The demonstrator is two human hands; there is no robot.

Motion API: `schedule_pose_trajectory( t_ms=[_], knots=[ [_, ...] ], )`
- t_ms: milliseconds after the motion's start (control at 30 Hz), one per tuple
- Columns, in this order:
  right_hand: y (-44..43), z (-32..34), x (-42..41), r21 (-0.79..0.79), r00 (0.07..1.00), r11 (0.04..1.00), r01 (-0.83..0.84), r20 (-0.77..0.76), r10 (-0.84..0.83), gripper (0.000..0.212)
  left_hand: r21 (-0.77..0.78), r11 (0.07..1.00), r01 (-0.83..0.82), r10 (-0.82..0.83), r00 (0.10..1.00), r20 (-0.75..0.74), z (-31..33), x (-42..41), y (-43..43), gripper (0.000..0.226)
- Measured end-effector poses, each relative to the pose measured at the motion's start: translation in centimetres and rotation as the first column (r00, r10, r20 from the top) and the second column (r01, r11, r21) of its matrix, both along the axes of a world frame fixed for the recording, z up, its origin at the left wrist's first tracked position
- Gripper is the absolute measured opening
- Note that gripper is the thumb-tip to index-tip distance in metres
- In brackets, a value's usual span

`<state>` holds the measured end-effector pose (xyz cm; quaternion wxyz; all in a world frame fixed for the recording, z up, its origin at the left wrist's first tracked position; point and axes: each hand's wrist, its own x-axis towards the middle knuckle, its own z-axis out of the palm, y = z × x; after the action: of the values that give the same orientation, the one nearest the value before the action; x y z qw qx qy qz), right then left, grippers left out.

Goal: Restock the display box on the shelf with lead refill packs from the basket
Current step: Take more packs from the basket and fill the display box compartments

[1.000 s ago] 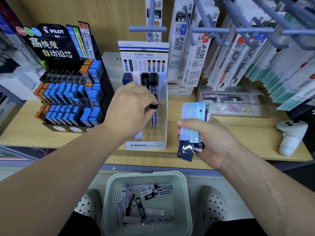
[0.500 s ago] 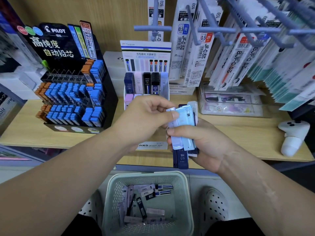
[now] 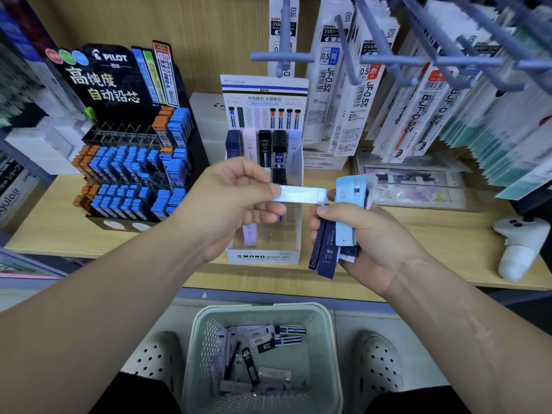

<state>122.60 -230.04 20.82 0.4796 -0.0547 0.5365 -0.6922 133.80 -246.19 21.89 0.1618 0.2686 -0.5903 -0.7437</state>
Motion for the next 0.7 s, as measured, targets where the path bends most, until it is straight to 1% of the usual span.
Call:
schedule_pose_trajectory(
  t_ms=[67, 133, 267, 333, 400, 467, 533, 633, 700],
  knots=[
    [-0.1, -0.1, 0.0, 0.002, 1.0, 1.0, 0.018, 0.003, -0.018, 0.012, -0.029, 0.995, 0.091, -0.091, 0.996, 0.024, 0.0, 0.4, 0.4, 0.026],
    [-0.3, 0.1, 0.2, 0.004, 0.999, 0.999, 0.035, 0.0, -0.035, 0.011, -0.094, 0.978, 0.188, -0.182, 0.981, 0.069, -0.1, 0.7, 0.6, 0.042],
    [-0.6, 0.5, 0.9, -0.034, 0.999, 0.998, 0.044, -0.013, -0.044, 0.021, -0.233, 0.898, 0.372, -0.343, 0.926, 0.159, -0.4, 1.3, 1.0, 0.069],
    [-0.7, 0.6, 1.2, -0.036, 0.998, 0.999, 0.006, -0.054, -0.008, 0.034, -0.292, 0.86, 0.418, -0.379, 0.907, 0.183, -0.5, 1.4, 1.1, 0.074],
    [-0.8, 0.7, 1.4, -0.033, 0.996, 0.999, -0.025, -0.086, 0.022, 0.043, -0.322, 0.85, 0.417, -0.374, 0.908, 0.189, -0.7, 1.4, 1.2, 0.068],
    [-0.8, 0.8, 1.5, -0.033, 0.995, 0.999, -0.04, -0.094, 0.037, 0.043, -0.33, 0.854, 0.401, -0.359, 0.915, 0.184, -1.0, 1.4, 1.1, 0.053],
    [-0.8, 1.1, 1.6, -0.03, 0.994, 0.998, -0.056, -0.094, 0.053, 0.041, -0.309, 0.871, 0.382, -0.345, 0.923, 0.169, -1.2, 1.4, 1.0, 0.039],
    [-0.7, 0.8, 1.3, -0.025, 0.996, 0.999, -0.038, -0.081, 0.036, 0.039, -0.283, 0.9, 0.333, -0.302, 0.942, 0.147, -1.1, 1.1, 1.1, 0.026],
    [-0.6, 0.7, 1.1, -0.016, 0.997, 1.0, -0.021, -0.07, 0.02, 0.027, -0.321, 0.909, 0.265, -0.236, 0.963, 0.126, -1.1, 0.8, 1.2, 0.023]
  ],
)
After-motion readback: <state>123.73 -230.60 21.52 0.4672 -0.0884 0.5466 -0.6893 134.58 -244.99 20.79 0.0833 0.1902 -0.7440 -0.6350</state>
